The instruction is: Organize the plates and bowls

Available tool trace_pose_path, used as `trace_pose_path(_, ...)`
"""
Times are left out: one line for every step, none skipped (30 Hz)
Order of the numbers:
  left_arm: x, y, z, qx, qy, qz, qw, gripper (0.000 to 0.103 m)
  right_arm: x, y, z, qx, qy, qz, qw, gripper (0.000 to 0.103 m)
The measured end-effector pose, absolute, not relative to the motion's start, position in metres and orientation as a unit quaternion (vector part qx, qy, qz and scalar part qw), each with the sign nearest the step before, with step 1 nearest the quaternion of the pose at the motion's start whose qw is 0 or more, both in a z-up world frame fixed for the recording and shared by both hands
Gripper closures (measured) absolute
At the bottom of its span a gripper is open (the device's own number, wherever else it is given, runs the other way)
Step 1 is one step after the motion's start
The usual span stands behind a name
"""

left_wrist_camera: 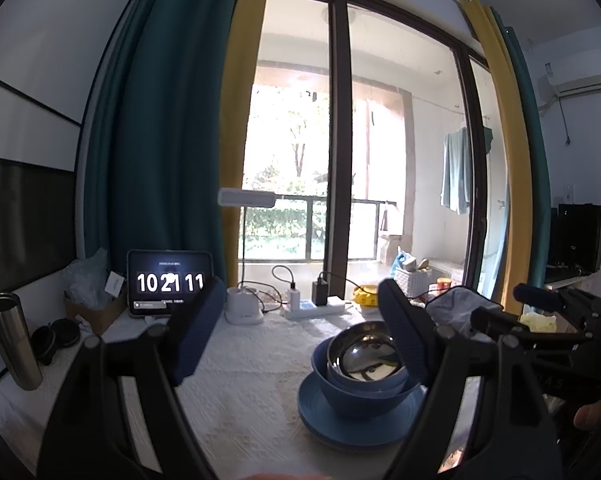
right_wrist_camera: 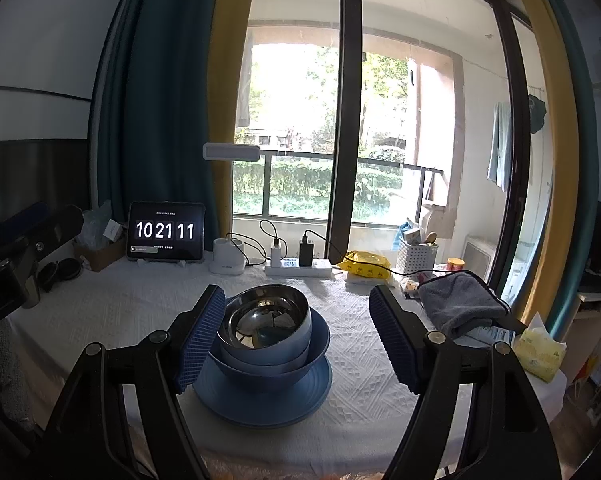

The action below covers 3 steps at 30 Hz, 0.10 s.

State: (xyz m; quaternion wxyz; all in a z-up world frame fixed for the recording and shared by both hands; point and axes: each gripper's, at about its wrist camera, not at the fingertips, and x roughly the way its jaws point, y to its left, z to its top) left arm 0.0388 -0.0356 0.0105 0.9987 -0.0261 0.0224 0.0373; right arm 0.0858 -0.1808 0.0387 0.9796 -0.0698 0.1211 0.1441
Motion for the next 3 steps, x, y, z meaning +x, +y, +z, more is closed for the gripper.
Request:
trace_pose_path(0.0401, -0.0355, 0.0097, -0.027, 0.023, 0.037, 0.999, 0.023, 0.0860, -0.1809, 0.0387, -0.070, 0.121, 0.144, 0.980, 0.026)
trace_pose_path(0.0412, -0.0358, 0.0092, -0.028, 0.023, 0.038, 0.999, 0.023, 0.0860, -0.1809, 0.0386, -0.070, 0.121, 0.144, 0.980, 0.026)
trace_pose_path(0.0433, -0.0355, 0.0084, -0.031, 0.025, 0.038, 0.999, 0.023, 0.0864, -0.1815, 0.0382, -0.071, 0.122, 0.144, 0.979, 0.026)
